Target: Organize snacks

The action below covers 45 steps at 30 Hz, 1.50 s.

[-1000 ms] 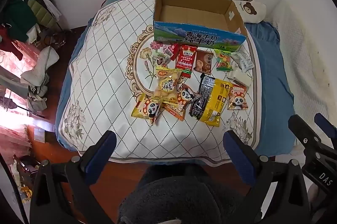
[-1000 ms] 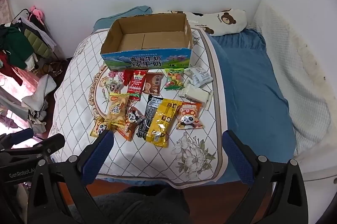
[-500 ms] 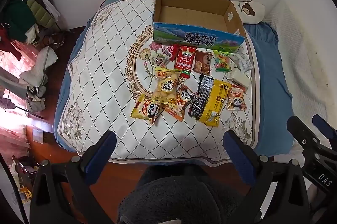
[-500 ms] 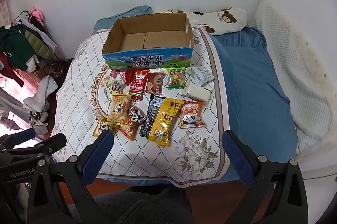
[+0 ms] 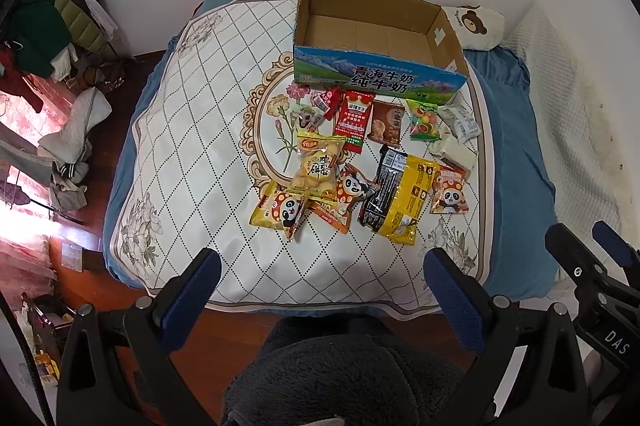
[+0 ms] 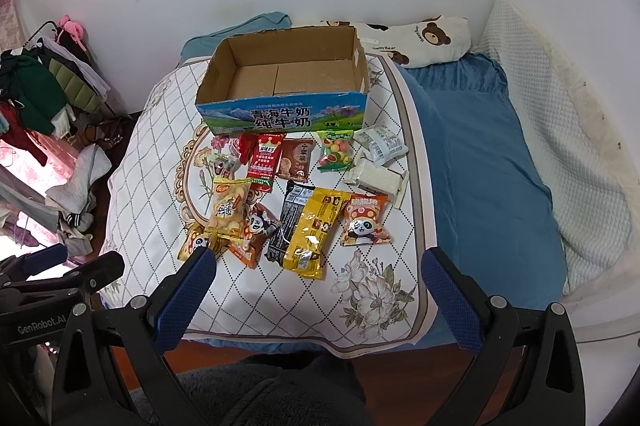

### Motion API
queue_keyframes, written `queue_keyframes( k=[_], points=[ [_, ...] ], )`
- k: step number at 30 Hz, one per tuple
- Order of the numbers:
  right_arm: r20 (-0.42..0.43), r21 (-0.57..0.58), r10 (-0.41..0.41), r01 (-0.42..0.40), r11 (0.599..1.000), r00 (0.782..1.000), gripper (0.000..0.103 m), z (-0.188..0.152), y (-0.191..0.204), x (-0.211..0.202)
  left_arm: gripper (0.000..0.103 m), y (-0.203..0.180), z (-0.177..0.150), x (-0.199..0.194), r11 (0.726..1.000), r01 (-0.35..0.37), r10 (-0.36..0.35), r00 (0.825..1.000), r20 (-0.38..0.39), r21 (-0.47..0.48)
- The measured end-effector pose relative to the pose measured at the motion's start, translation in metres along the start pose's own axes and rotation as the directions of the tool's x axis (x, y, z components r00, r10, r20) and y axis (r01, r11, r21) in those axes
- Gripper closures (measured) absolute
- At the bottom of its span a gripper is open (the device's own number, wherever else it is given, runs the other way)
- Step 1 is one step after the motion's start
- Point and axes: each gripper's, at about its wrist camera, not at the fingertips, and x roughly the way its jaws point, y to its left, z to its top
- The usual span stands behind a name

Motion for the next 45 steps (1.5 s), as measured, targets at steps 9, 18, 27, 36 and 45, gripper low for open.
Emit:
queue_keyframes(
  k=[9,18,27,36,45],
  points=[
    [0.006,-0.004,0.0,0.0,1.0,1.0,0.0,0.001,-0.0019,-0.0002,0.0,-0.0023,-0.0015,0.0019,1.0,0.002,-0.002,1.0,-0.003,0.003],
    [0.011,-0.006,0.005,-0.005,1.0,1.0,0.0,0.0028,-0.0017,-0.001,0.0,-0.0044,-0.0027,-0.0022,1.0,-0.006,0.005,1.0,0.015,0.004],
    [0.016,-0.008,0.007,-0.007,1.0,1.0,0.0,0.0048,-0.0025,-0.0024,0.0,-0.005,-0.0024,-0.0035,1.0,-0.008,0.008,1.0,0.02,0.002],
    [0.014,-0.018,0.011,-0.011,1.0,1.0,0.0,0.0058,-0.0011,-0.001,0.0,-0.0056,-0.0012,-0.0065,1.0,-0.016,0.016,1.0,0.025,0.004],
    [0.013,-0.018,0.013,-0.013,1.0,1.0,0.0,0.0058,-0.0004,-0.0006,0.0,-0.0038,-0.0001,-0.0072,1.0,-0.017,0.017,0.999,0.027,0.0]
  ],
)
